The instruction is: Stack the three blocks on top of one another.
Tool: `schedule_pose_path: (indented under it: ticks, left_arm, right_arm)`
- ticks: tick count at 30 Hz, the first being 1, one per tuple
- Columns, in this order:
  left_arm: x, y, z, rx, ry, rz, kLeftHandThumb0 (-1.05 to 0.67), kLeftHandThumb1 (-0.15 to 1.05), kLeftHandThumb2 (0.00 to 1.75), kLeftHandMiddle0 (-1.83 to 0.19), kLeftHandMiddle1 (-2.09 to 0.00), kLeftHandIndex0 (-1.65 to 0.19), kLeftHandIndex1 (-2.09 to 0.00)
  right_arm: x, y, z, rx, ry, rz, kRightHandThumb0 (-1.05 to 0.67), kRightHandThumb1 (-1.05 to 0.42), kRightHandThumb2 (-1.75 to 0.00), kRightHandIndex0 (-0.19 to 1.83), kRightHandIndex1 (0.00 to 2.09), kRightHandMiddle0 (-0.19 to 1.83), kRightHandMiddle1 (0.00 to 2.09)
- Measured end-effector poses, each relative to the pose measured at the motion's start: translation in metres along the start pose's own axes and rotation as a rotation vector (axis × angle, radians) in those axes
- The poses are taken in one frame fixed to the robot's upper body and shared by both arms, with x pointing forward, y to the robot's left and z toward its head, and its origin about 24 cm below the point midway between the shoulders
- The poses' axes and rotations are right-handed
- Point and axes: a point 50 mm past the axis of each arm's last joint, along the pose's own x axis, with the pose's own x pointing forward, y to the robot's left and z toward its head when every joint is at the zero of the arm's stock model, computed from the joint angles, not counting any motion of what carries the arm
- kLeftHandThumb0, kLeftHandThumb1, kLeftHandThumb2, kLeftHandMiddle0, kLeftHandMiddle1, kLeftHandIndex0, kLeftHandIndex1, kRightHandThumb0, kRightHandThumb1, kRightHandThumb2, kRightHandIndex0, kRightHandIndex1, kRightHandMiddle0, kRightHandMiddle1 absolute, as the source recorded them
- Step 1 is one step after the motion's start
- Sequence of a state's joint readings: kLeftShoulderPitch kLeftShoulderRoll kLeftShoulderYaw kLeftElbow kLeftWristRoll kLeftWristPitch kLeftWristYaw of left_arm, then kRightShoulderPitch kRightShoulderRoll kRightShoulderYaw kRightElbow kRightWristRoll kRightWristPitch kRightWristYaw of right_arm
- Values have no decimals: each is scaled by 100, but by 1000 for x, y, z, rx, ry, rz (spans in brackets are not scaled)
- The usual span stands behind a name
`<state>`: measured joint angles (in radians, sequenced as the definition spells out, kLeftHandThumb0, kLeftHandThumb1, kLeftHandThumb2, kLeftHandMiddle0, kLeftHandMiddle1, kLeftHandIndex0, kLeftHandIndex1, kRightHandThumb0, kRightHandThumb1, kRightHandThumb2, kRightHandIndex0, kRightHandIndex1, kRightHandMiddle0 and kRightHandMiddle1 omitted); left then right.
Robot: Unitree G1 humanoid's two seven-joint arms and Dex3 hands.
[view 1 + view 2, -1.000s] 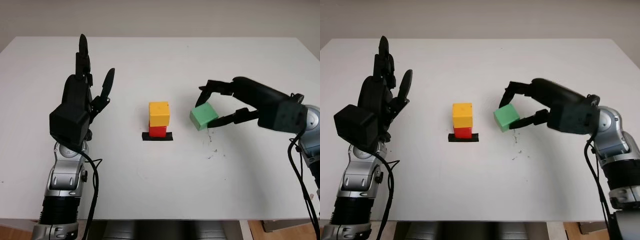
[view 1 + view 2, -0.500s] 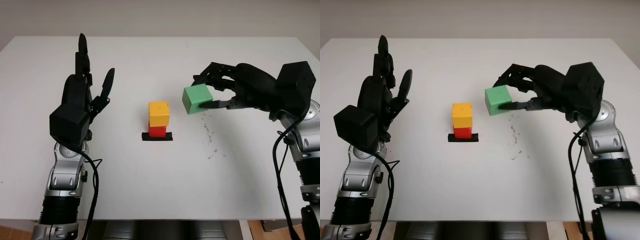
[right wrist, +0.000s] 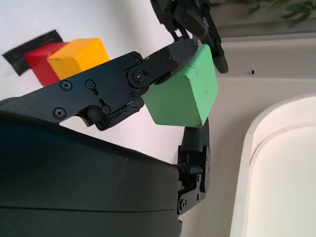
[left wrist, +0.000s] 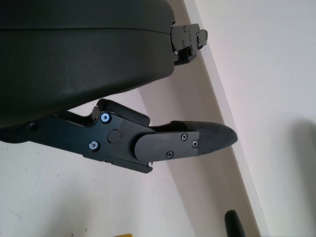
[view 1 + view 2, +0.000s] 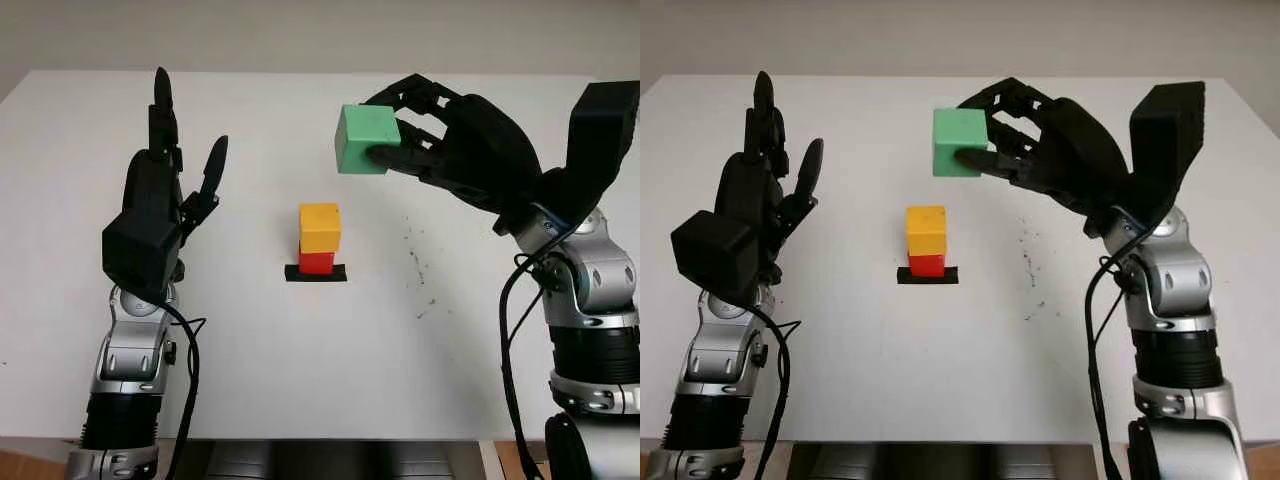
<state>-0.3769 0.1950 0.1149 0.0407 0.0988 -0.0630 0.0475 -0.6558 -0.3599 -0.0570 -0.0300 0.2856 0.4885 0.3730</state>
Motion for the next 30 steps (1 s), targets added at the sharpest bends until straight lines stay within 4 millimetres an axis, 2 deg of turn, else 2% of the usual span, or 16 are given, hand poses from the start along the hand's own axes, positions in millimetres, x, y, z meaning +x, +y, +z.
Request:
schedule_pose_path:
  ticks: [4,10,21,30]
  left_arm:
    - [0,-1,0,-2,4,-8,-71,105,48,16,-5,16,-5]
    - [-2,-2,0,-8,4,-7,-69,105,47,14,-6,15,-5]
    - [-3,-1,0,-24,16,-3,-72,105,46,14,-6,15,-5]
    - [-3,-1,0,-26,21,-3,-68,105,46,15,-5,15,-5]
  right_arm:
    - [6,13,-3,13,4,8,-42,-101,-5,22,5,19,179]
    - [8,27,-16,9,46,33,-43,-97,-5,22,5,24,171]
    - [10,31,-36,-15,143,53,-46,-94,-4,24,6,27,173]
    - [6,33,-53,-40,218,47,-48,-93,-5,27,7,32,170]
